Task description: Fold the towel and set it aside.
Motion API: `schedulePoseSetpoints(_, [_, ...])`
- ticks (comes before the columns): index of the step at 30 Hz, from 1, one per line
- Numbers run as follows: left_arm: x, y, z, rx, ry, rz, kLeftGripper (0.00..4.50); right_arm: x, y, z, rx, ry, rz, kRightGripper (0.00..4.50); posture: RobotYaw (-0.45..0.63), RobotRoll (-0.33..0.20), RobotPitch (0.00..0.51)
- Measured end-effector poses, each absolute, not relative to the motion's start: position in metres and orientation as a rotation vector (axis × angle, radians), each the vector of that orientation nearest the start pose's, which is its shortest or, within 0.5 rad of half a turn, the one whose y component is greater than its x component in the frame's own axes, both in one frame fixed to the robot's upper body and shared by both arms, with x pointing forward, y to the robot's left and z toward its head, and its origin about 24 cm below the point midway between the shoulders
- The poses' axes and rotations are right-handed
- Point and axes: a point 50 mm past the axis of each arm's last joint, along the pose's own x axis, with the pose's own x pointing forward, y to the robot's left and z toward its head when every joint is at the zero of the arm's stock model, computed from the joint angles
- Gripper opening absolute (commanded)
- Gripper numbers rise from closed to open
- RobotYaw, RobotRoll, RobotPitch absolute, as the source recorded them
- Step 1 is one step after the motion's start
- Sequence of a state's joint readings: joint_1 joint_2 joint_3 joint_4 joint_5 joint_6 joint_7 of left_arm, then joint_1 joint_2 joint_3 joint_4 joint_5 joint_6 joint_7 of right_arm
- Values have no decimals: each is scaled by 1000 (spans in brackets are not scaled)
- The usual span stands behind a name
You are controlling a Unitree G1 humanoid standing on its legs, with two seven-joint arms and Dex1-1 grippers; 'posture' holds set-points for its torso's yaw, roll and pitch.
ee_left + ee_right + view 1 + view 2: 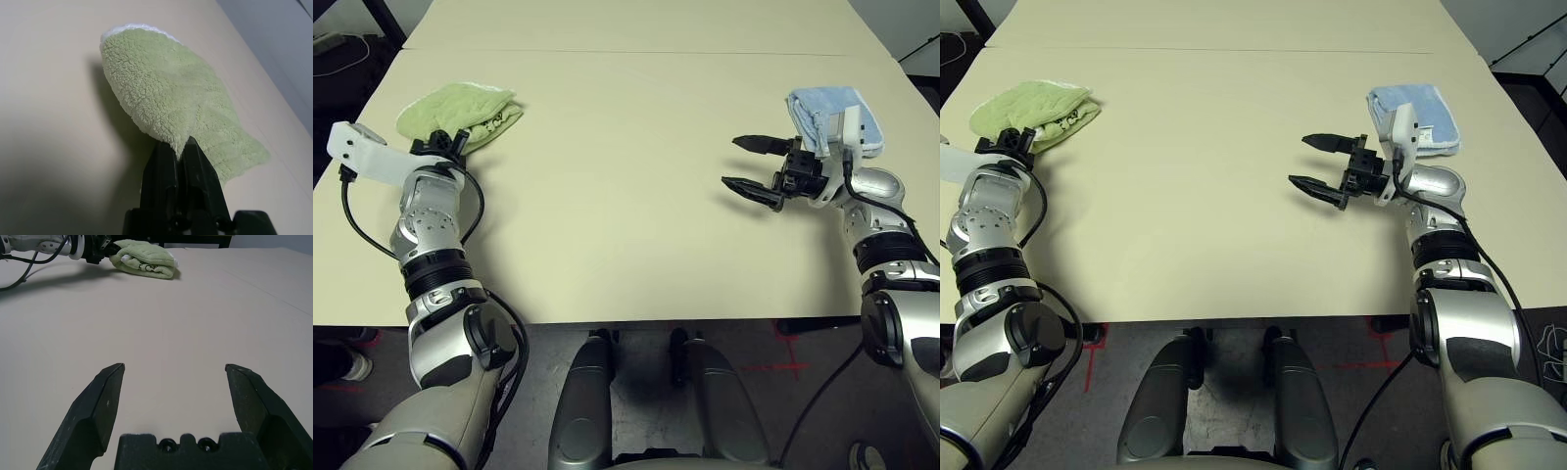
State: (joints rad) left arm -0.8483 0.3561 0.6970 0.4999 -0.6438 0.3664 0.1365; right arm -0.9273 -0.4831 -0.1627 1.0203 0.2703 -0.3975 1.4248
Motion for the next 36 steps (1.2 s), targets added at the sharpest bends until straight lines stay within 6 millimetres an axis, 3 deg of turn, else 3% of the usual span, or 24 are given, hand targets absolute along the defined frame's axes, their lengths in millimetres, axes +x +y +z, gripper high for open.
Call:
schedulePoseSetpoints(7, [356, 294, 192, -811, -163, 338, 14, 360, -213, 175, -309, -289, 1137, 4500, 80, 0, 218])
schedulePoseSetpoints(11, [356, 291, 186, -796, -77, 333, 1106, 361, -213, 174, -308, -287, 1138, 4500, 80, 0, 217])
schedulePoseSetpoints(13, [356, 288, 181, -777, -8, 329, 1945, 361, -213, 175, -308, -287, 1137, 4500, 83, 0, 217])
schedulePoseSetpoints(20, [348, 285, 192, -653, 139, 257, 4469, 362, -211, 177, -308, -295, 1137, 4500, 92, 0, 217])
schedulePoseSetpoints(26, [343, 285, 194, -617, 229, 173, 4469, 363, -208, 177, -303, -300, 1143, 4500, 95, 0, 219])
schedulePoseSetpoints(32, [327, 262, 202, -496, 423, -201, 4469, 364, -206, 178, -302, -303, 1145, 4500, 99, 0, 218])
schedulePoseSetpoints(36, [309, 250, 217, -279, 503, -442, 4469, 365, -206, 178, -304, -297, 1145, 4500, 100, 0, 218])
